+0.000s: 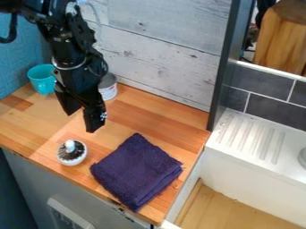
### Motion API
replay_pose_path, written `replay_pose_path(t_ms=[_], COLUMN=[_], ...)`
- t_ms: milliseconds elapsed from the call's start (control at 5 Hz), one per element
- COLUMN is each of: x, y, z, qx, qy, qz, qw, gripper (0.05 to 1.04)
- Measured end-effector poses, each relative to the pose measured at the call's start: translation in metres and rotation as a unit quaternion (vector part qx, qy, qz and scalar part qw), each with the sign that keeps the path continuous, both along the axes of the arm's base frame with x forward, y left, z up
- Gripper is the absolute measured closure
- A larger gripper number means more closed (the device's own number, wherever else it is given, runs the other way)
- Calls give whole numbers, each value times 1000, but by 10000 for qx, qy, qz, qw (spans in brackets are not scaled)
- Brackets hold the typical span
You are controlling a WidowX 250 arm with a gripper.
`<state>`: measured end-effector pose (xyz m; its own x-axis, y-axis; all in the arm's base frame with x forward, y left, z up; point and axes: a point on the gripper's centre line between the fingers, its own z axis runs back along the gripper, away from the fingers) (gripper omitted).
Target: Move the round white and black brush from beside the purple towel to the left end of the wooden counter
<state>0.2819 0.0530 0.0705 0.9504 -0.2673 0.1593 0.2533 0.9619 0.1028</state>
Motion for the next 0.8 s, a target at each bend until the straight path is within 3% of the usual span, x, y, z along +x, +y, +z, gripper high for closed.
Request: replay_pose_path(t_ms=[600, 800], x=[-10, -16], y=[6, 12], z=[-11, -21], qx=[29, 69], qy=[286, 526], qz=[28, 100], qw=[9996, 9985], gripper=[83, 83])
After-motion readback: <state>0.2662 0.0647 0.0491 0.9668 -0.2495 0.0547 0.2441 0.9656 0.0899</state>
